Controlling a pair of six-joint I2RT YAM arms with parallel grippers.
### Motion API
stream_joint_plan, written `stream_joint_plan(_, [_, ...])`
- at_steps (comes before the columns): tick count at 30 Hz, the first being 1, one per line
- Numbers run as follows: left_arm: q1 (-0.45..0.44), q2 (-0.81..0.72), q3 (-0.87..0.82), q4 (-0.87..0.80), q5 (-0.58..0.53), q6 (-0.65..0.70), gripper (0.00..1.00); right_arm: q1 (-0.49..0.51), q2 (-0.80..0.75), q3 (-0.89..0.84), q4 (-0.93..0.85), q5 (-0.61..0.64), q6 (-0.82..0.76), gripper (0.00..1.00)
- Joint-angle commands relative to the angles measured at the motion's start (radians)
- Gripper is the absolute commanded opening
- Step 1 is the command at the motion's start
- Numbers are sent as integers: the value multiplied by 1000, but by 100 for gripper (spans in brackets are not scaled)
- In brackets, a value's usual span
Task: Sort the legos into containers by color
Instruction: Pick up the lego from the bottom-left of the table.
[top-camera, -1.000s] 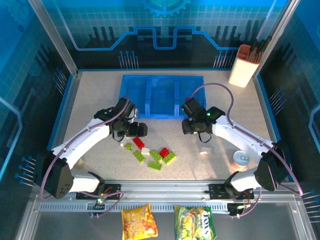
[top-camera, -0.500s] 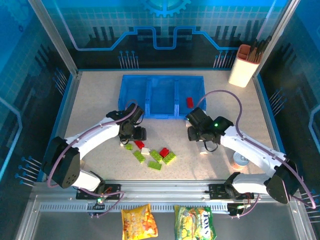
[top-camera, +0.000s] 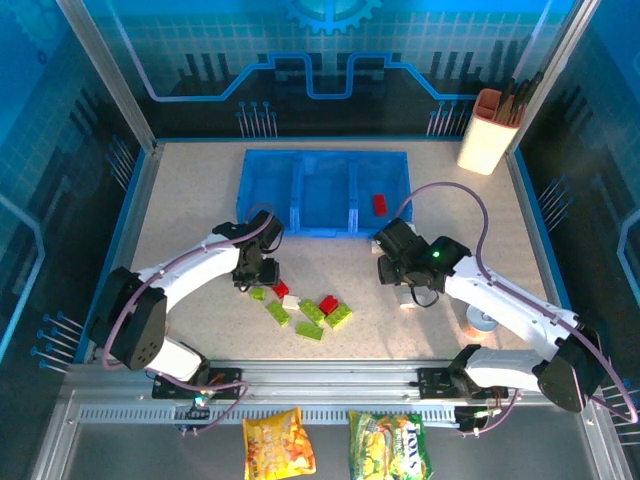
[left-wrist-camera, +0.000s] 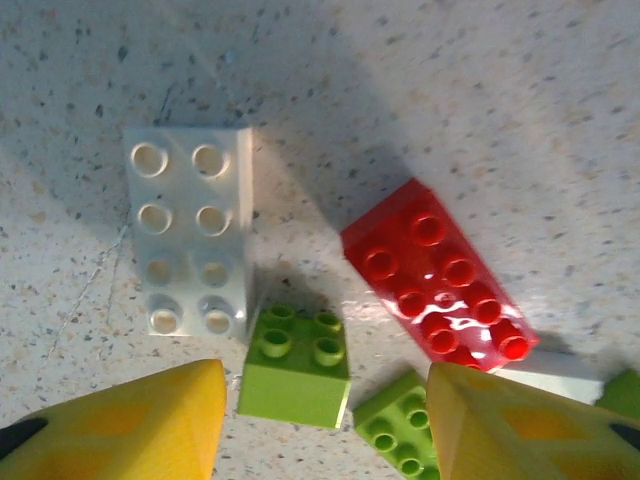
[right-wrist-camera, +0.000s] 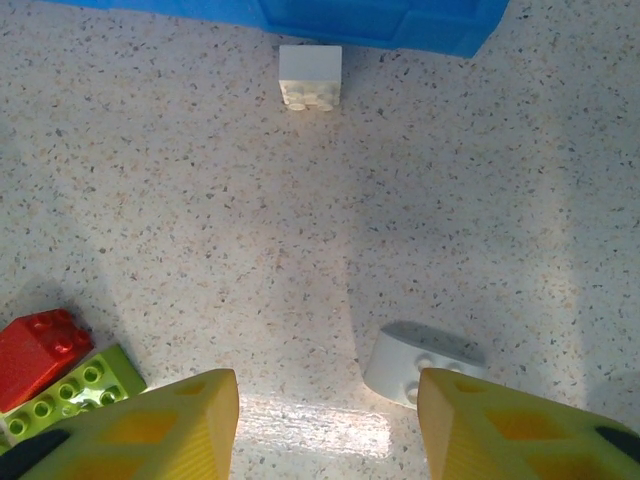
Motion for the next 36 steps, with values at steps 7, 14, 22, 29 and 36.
stream_joint_plan(7, [9, 51, -44, -3, 44, 40, 57, 27, 4, 1, -22, 22, 29, 52])
stream_joint_plan(14, [10, 70, -53, 18, 53, 47, 56, 40, 12, 8, -29, 31, 30, 52])
stream_joint_plan(22, [10, 76, -58, 30, 44, 55, 49, 50, 17, 10, -36, 37, 37, 52])
stream_joint_plan(29, [11, 72, -54, 26, 40, 59, 42, 60, 22, 21, -47, 45, 39, 52])
stream_joint_plan(36, [11, 62, -54, 23, 36, 60, 38, 67, 24, 34, -61, 54, 39, 52])
